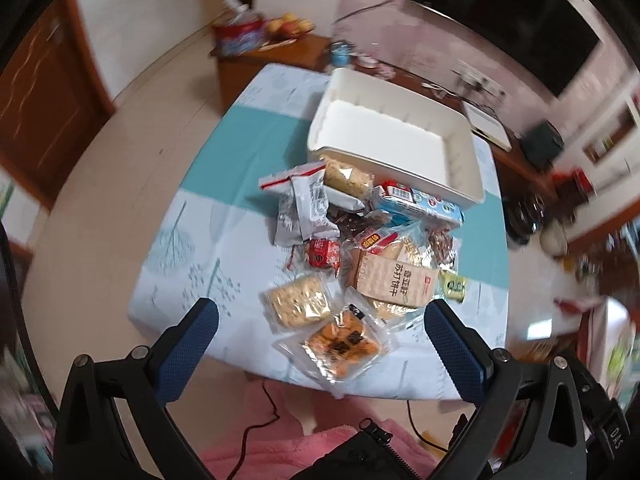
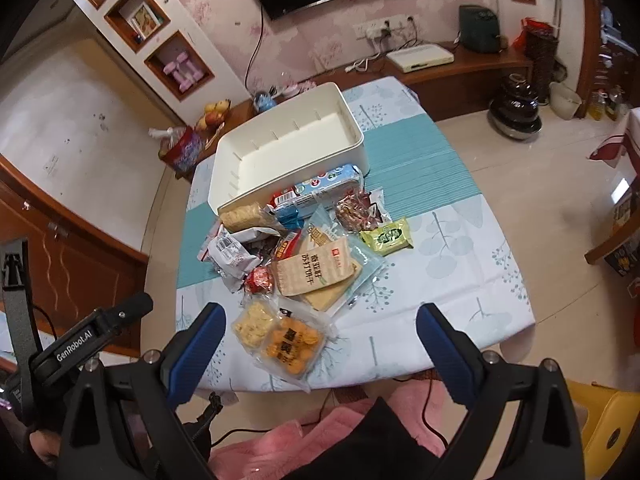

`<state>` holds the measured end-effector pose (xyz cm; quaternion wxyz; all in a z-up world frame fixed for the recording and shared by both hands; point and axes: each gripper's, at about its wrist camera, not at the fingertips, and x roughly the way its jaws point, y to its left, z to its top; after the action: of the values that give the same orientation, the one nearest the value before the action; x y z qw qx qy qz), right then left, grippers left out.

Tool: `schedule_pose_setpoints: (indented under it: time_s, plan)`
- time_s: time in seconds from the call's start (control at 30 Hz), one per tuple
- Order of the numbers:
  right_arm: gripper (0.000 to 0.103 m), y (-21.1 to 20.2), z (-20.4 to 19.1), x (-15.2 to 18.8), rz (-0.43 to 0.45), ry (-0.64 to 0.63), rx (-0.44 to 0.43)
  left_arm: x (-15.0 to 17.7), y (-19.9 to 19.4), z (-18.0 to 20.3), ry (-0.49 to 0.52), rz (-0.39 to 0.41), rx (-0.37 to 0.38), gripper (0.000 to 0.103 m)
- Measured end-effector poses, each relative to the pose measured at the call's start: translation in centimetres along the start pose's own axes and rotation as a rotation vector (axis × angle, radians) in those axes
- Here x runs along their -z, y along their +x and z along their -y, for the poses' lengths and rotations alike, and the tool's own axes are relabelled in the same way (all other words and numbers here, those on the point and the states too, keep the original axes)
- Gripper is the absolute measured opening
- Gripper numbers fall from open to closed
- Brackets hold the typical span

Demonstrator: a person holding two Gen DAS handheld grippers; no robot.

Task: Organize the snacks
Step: 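Move both tools toward the snack pile in front of the white tray, then grasp the orange puffed-ball bag with left tool while right tool grasps yellow-green pastry packet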

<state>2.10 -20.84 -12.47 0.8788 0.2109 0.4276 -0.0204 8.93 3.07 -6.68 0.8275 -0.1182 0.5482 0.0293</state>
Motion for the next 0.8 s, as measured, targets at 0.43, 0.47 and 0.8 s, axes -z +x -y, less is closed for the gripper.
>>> schedule_pose_setpoints:
  time_s: [0.43, 0.47, 0.8]
  plan:
    - [0.097, 4.2, 5.0, -6.1, -0.120, -0.091, -0.020, 4.8, 6.1, -1.4, -0.440, -0.183, -0.052, 0.102]
    - [0.097, 4.8, 5.3, -6.4, -0.131, -0.094, -0.020, 5.2, 6.6, -1.5, -0.468, -0.199, -0.057, 0.102]
    - [0.090, 13.5, 8.6, -9.6, -0.311, -0.017, -0.032, 7.9, 14.0, -1.5, -0.667, -0.352, -0.084, 0.102]
